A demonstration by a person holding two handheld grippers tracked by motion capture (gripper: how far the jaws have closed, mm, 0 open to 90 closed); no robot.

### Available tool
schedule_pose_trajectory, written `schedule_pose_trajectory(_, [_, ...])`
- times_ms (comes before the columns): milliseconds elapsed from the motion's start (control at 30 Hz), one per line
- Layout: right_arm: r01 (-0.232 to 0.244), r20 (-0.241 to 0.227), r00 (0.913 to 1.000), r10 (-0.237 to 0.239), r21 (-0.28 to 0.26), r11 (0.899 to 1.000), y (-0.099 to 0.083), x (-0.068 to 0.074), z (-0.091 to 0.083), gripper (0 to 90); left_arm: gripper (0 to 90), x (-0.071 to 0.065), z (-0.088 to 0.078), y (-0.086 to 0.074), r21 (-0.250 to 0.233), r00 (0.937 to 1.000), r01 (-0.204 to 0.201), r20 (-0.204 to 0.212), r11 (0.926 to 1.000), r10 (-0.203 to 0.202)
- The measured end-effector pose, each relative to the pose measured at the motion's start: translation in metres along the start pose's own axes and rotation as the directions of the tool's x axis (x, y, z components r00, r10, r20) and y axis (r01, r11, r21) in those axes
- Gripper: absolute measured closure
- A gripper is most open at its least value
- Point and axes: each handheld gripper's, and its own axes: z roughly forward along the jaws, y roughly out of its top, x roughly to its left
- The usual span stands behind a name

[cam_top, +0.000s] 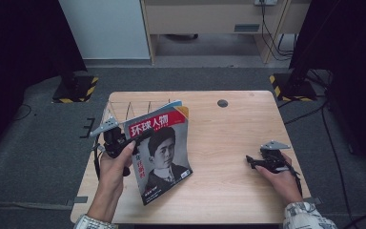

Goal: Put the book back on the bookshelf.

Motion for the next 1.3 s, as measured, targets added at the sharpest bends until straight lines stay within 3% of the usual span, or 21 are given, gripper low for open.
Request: schedule_pose_trajectory(1300, [0.003, 0.002, 1.0000, -0.003, 0.000, 1.000, 0.000, 0.000, 0.000, 27.5, 86.5, 0.014, -0.053, 0.001, -0.061, 0.9970, 0.006, -0.077, 0.9981, -0.010])
